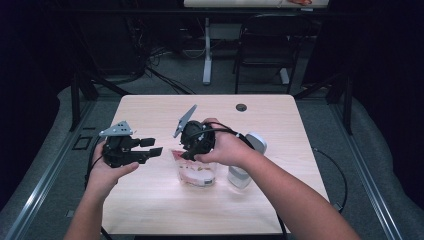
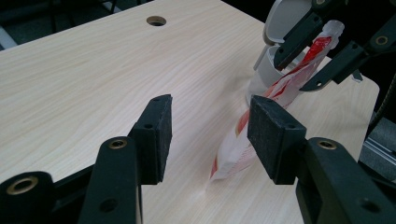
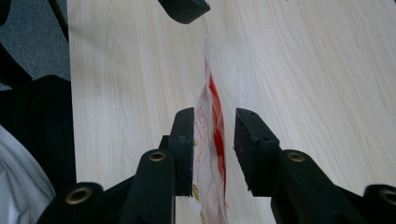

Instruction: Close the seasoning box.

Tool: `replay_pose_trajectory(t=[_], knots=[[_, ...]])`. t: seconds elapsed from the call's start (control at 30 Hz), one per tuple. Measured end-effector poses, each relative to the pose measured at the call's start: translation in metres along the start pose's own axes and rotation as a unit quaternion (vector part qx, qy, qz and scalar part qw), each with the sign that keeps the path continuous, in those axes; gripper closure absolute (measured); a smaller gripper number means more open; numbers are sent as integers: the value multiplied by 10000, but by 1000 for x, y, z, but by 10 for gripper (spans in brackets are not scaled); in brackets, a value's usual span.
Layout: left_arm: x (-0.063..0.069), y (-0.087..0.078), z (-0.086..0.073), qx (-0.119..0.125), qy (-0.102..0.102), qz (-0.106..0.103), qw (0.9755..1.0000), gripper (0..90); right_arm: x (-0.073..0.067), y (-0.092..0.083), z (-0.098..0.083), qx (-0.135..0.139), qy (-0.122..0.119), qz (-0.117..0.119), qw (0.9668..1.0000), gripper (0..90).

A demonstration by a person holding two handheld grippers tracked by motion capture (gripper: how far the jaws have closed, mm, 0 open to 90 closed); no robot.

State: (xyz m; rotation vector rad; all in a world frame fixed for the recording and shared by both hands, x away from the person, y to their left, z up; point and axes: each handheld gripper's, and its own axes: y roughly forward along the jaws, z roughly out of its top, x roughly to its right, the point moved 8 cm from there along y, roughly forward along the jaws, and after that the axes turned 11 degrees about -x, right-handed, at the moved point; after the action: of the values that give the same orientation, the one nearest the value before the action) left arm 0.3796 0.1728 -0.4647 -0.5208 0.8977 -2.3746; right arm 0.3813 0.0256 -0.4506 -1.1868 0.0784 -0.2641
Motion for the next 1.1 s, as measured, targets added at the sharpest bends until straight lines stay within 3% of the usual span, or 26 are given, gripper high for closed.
replay_pose_trajectory(t=[0.3, 0.8, 1.1], knots=[[-2, 0, -1, 19, -30, -7, 10000, 501, 2, 11, 0, -269, 64, 97, 9996, 739], [-3, 2, -3, 7, -72, 6, 10000, 500, 4, 23, 0, -326, 43, 219, 9992, 825], [-2, 4, -3, -24, -55, -7, 10000, 500, 5, 23, 0, -288, -94, 261, 9992, 887]])
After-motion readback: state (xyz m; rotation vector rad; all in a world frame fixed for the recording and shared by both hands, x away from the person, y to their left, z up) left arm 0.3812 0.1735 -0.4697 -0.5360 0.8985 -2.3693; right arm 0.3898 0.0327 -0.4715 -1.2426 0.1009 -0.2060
